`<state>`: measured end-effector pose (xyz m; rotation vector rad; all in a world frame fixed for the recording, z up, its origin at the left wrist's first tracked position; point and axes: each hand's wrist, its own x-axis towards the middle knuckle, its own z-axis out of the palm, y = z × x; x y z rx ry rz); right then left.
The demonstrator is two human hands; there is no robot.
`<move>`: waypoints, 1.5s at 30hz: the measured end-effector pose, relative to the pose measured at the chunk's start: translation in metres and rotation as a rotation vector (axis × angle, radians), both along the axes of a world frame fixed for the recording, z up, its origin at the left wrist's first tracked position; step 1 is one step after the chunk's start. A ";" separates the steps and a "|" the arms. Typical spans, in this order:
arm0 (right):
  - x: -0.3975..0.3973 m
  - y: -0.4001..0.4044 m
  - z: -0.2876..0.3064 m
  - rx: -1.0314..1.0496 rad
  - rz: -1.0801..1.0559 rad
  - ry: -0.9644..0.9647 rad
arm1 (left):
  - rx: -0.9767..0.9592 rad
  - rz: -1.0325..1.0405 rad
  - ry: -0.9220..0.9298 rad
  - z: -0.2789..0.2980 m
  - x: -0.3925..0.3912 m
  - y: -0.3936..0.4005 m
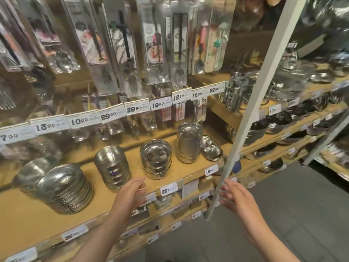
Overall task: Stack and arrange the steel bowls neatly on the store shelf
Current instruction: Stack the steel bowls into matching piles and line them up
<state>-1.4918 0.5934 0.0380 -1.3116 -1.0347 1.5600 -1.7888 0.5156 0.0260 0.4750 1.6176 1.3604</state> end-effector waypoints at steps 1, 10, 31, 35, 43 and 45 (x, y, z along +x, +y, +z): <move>-0.002 0.008 -0.005 -0.002 0.004 -0.003 | -0.004 0.006 -0.005 -0.003 -0.002 0.005; -0.055 0.092 -0.032 -0.030 0.198 -0.149 | -0.045 0.053 -0.046 -0.028 -0.021 0.062; -0.175 0.191 -0.113 -0.198 0.607 -0.110 | -0.116 0.332 -0.085 -0.096 -0.025 0.148; -0.192 0.198 -0.129 -0.150 0.666 -0.065 | -0.057 0.367 -0.118 -0.112 -0.030 0.159; -0.199 0.201 -0.127 -0.192 0.664 0.009 | 0.002 0.395 -0.200 -0.108 -0.023 0.163; -0.193 0.199 -0.117 -0.183 0.672 -0.005 | 0.027 0.388 -0.192 -0.103 -0.017 0.156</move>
